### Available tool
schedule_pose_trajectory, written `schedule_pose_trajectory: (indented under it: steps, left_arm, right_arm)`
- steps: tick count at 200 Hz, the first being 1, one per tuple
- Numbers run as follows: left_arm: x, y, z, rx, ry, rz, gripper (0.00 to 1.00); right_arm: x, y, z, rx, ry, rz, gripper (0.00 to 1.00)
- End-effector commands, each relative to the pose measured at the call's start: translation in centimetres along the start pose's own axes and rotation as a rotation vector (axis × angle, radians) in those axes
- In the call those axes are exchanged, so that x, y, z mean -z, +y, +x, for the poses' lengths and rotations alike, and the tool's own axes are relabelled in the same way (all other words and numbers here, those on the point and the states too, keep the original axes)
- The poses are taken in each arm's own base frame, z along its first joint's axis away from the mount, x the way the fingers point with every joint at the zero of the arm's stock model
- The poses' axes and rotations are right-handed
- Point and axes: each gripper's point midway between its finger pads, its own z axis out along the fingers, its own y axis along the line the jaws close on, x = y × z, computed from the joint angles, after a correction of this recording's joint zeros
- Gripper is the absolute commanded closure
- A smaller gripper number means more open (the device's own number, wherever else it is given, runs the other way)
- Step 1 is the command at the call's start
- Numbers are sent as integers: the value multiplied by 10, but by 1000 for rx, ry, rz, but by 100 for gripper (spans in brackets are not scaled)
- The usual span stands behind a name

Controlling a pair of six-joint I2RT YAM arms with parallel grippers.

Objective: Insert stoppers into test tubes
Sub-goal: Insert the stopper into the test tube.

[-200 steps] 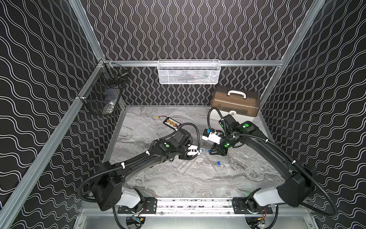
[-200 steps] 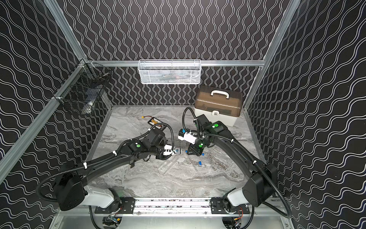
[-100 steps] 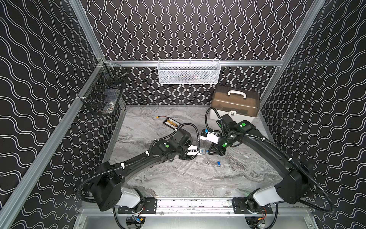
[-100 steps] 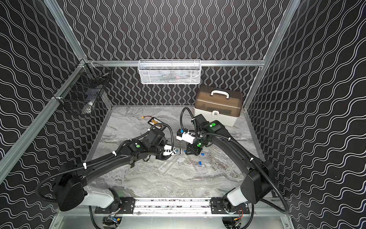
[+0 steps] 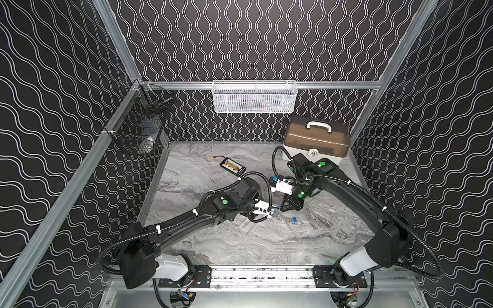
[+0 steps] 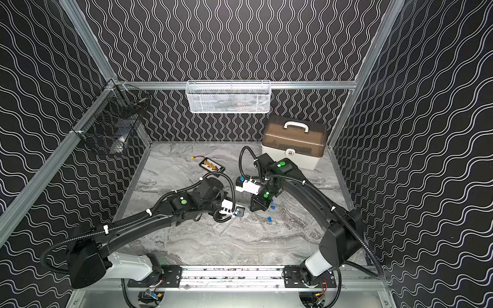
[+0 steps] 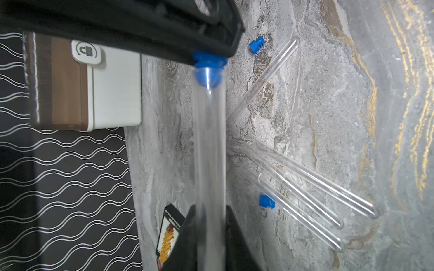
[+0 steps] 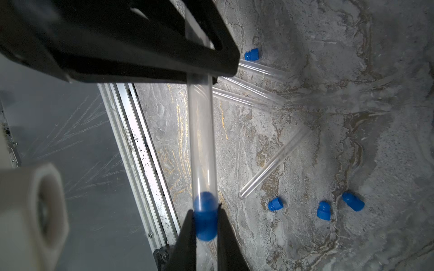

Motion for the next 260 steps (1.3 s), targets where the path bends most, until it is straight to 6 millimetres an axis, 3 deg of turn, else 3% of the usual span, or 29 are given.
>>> schedule_pose_trajectory:
  steps: [1, 108, 163, 176, 224, 248, 260]
  left_arm:
    - [10, 3, -41, -101, -178, -12, 100]
    - [28, -2, -78, -2, -362, 16, 100]
    - [19, -11, -70, 7, -333, 46, 100]
    - [14, -12, -62, 0, -285, 40, 100]
    - [0, -16, -15, 65, -109, 47, 100]
    - [0, -17, -2, 140, -94, 63, 100]
    - [1, -17, 0, 205, -105, 91, 100]
  right_arm:
    - [7, -11, -37, 86, -149, 49, 91]
    - [24, -2, -79, 171, -419, 48, 95]
    - [33, 13, -78, 249, -482, 38, 94]
    - [34, 14, -70, 249, -468, 53, 84]
    - [47, 17, -22, 124, -390, 109, 24]
    - [72, 16, -16, -16, -497, 117, 21]
    - [86, -5, -12, -147, -572, 190, 22]
